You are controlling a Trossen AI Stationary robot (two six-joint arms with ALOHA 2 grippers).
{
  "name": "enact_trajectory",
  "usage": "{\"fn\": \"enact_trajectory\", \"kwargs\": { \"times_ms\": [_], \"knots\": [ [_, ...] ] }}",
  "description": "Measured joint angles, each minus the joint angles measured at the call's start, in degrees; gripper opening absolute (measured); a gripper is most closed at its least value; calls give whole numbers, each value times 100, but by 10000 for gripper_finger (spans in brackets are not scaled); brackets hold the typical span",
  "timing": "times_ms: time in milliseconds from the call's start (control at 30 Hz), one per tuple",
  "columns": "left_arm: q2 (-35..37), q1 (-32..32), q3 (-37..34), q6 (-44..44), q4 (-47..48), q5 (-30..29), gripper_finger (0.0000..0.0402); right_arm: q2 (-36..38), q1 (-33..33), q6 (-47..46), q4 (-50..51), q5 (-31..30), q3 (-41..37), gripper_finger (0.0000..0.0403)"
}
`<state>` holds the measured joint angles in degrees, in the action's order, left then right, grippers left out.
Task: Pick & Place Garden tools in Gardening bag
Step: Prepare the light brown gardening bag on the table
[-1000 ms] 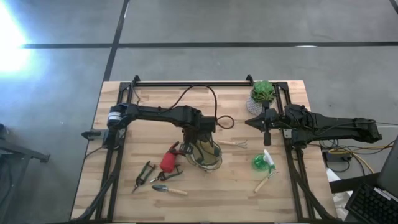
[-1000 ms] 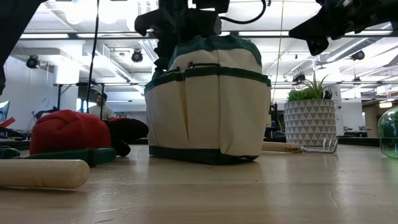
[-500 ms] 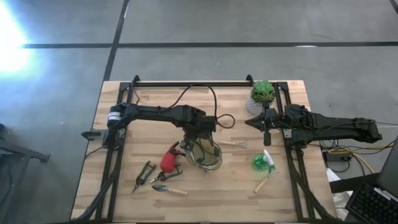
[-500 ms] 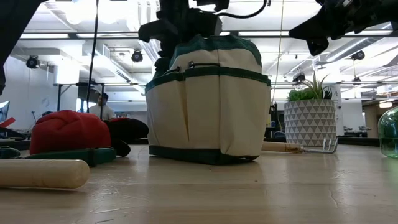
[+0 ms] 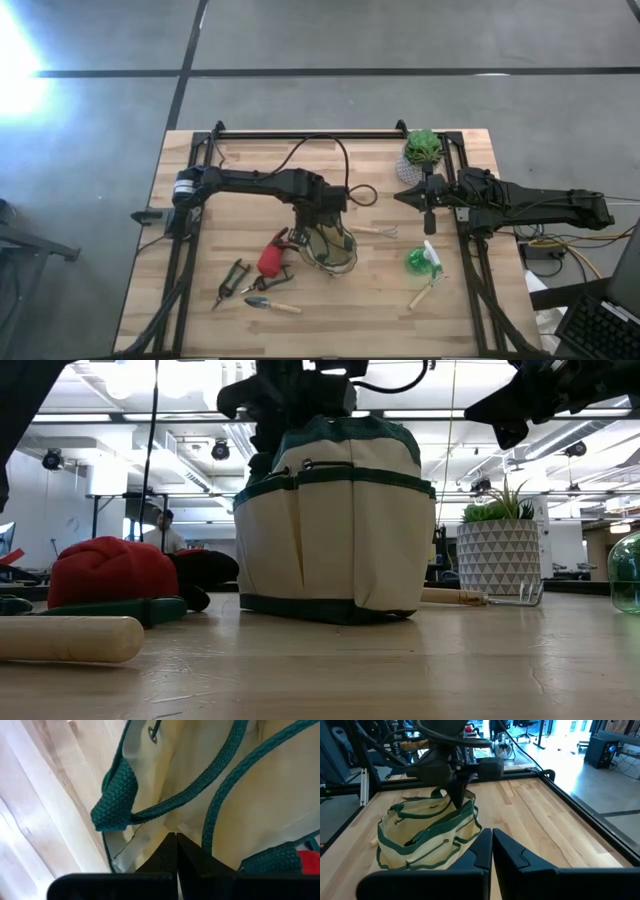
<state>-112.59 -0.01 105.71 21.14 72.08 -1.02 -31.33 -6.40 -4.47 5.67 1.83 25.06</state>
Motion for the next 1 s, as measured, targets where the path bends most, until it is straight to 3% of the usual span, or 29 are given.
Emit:
{"fn": "enact_trajectory", "kwargs": {
  "times_ms": [267, 733, 1000],
  "knots": [
    [-134, -9, -9, 14, 39, 94, 0, 0, 0, 0, 0, 0, 0, 8],
    [-83, 13, 203, -11, 337, 1293, 0, 0, -1, 0, 2, 2, 0, 8],
    [-72, 13, 538, -25, 405, 1020, 0, 0, -1, 0, 2, 0, 0, 8]
  ]
}}
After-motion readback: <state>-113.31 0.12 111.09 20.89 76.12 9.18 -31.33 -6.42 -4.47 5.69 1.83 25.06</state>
